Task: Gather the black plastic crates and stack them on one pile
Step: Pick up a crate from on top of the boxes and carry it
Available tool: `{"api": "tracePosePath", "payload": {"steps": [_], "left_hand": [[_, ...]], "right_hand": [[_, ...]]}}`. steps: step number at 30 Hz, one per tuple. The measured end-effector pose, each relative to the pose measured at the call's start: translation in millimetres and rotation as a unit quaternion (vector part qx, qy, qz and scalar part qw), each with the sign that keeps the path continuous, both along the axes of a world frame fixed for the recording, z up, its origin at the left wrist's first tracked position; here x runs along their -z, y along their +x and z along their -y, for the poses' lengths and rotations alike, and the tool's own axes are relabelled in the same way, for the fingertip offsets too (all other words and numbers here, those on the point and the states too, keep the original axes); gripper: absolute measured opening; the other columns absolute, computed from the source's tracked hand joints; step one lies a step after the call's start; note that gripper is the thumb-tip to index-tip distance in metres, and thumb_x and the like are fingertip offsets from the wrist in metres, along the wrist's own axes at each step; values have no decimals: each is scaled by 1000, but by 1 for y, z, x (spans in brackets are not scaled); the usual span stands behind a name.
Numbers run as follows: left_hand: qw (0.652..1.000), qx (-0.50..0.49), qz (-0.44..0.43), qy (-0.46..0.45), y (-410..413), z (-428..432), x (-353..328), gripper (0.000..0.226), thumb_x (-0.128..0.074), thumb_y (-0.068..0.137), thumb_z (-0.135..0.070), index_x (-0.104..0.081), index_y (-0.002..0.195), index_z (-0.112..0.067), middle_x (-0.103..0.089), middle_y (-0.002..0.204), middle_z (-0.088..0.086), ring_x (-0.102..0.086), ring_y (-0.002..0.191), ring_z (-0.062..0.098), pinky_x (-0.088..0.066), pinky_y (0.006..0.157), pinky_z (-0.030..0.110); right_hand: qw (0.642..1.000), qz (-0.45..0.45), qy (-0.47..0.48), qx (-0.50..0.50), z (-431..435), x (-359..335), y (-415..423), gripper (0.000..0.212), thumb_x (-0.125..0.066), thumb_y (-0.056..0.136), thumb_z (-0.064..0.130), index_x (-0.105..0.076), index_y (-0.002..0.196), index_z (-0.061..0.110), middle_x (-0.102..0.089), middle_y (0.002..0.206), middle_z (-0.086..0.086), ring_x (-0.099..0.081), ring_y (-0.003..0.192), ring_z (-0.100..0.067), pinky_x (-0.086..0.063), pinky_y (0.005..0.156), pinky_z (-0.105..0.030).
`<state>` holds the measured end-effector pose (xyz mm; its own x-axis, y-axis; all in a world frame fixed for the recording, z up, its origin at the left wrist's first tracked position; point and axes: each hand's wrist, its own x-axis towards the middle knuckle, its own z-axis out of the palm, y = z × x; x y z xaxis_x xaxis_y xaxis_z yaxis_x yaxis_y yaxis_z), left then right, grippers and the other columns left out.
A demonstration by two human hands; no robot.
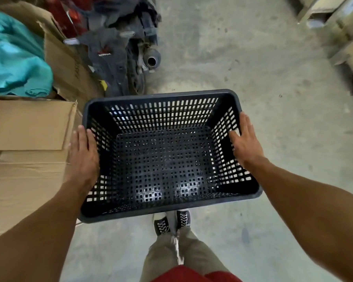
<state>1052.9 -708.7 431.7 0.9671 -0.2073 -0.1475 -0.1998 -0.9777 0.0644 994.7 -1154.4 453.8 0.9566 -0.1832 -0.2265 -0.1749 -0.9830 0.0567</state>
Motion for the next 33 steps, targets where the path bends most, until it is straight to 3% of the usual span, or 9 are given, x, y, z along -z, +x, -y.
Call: {"api": "tracePosePath", "payload": {"steps": [5,12,16,19,22,27,33], "left_hand": [[1000,-19,2,-23,-3,9,0,85,-46,84,15,8,149,2,11,157,25,8,145,43,-8,117,54],[1000,-10,3,-21,-2,8,3,101,-56,76,19,13,148,3,12,156,27,7,145,44,-10,119,54],[1000,22,-12,-10,-2,3,2,98,-55,75,15,11,147,7,11,155,31,8,145,45,-11,119,55],[999,36,-16,-3,-4,-1,-1,101,-59,73,13,12,145,9,9,154,34,9,145,45,4,121,45],[998,56,-22,3,-8,-4,-1,106,-65,70,11,12,143,11,7,152,38,10,144,45,19,118,34],[999,42,-31,-8,-17,-5,-2,105,-59,70,20,18,142,10,15,152,37,11,143,48,-13,118,57],[997,52,-52,25,-19,-11,-1,104,-61,68,18,12,142,15,12,150,40,12,143,49,-9,117,57]], "right_hand": [[1000,-2,-18,-17,7,-1,17,44,-65,81,-15,-53,120,3,22,161,-23,17,150,-38,1,118,-42],[1000,-6,-3,-30,13,-2,21,29,-71,79,-11,-56,101,1,19,161,-24,13,150,-40,-5,122,-45],[999,-3,6,-34,15,-3,13,24,-70,80,-11,-58,97,-1,24,159,-20,14,150,-40,-9,123,-45],[999,5,21,-27,13,-3,3,18,-64,82,-13,-58,95,-3,20,161,-23,13,150,-40,-13,124,-48],[1000,3,17,-21,9,-4,-6,15,-63,85,-12,-59,95,-2,19,161,-24,14,150,-40,-7,124,-45],[999,19,21,-19,2,-5,-16,16,-64,82,-14,-55,85,-1,18,162,-24,12,151,-41,-13,122,-47],[999,21,34,-7,-3,-1,-22,17,-64,82,-13,-57,89,0,18,162,-21,13,151,-39,-13,122,-45]]}}
